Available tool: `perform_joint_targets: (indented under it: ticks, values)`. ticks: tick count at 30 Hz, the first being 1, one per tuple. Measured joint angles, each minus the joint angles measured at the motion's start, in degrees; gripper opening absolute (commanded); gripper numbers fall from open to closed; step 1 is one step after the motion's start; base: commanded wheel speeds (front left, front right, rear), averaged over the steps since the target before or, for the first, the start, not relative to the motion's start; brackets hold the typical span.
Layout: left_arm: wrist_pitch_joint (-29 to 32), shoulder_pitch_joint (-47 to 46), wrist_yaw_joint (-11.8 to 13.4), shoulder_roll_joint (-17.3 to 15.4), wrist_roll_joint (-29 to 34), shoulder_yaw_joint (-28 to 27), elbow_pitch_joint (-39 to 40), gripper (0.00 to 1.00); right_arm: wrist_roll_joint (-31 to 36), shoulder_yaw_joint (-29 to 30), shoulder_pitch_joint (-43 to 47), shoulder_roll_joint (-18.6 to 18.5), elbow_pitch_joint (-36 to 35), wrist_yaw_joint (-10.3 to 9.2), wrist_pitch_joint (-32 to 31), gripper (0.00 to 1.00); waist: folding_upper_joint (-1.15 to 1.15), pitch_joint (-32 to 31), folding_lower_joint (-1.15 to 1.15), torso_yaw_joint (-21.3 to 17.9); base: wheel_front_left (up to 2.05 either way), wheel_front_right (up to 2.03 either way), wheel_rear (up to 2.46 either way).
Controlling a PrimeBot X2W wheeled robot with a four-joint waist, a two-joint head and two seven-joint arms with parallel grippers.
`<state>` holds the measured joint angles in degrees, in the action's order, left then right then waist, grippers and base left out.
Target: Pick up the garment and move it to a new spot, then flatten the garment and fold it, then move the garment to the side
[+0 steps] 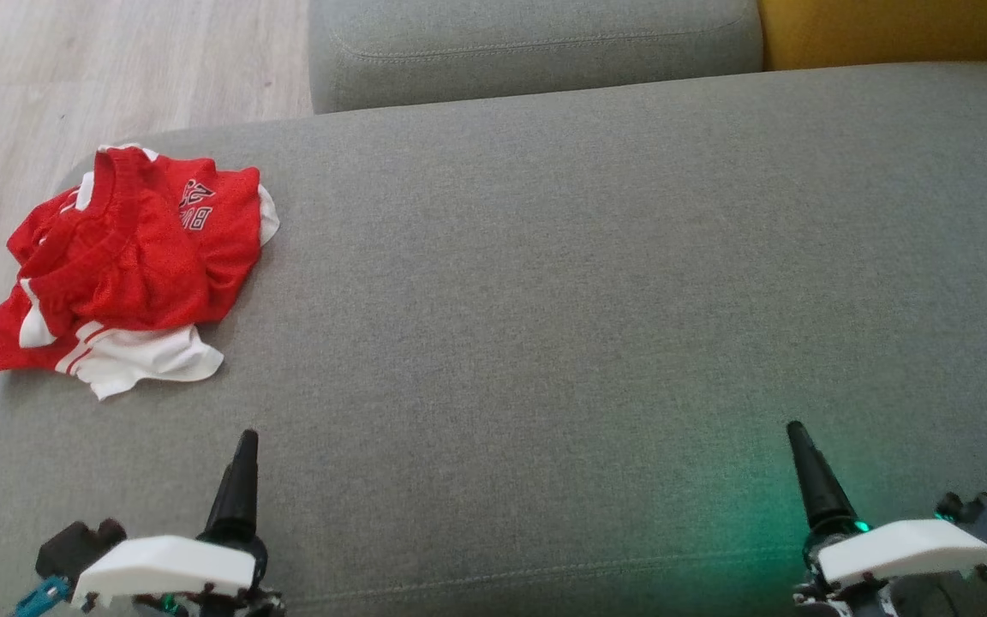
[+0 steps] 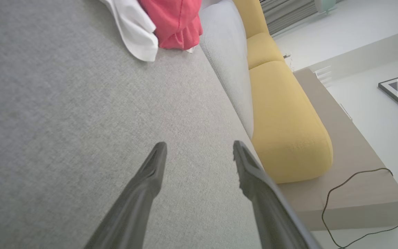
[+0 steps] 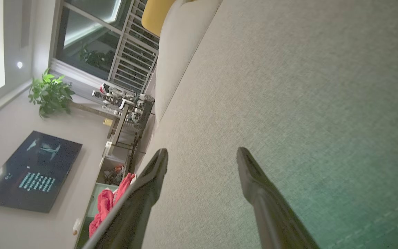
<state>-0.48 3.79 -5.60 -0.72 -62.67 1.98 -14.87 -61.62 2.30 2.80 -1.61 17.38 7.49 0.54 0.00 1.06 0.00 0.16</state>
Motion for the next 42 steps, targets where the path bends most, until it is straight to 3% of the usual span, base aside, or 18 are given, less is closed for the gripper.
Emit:
perform_joint_targets:
  ticks: [16,42]
  values:
    - [-2.5,-0.8,2.8,-0.6,11.6,2.8,3.7,1.00,11.3,-2.4,-0.2,-0.1,-3.1,0.00,2.5,1.00,0.00,-0.1,0.00,0.3,0.00,0.00,0.00]
    - [-6.7,-1.8,5.3,-1.7,30.2,8.4,6.6,1.00,30.2,-5.0,-0.3,-0.2,-7.5,0.00,6.8,1.00,0.00,-1.6,0.00,1.4,0.00,0.00,0.00]
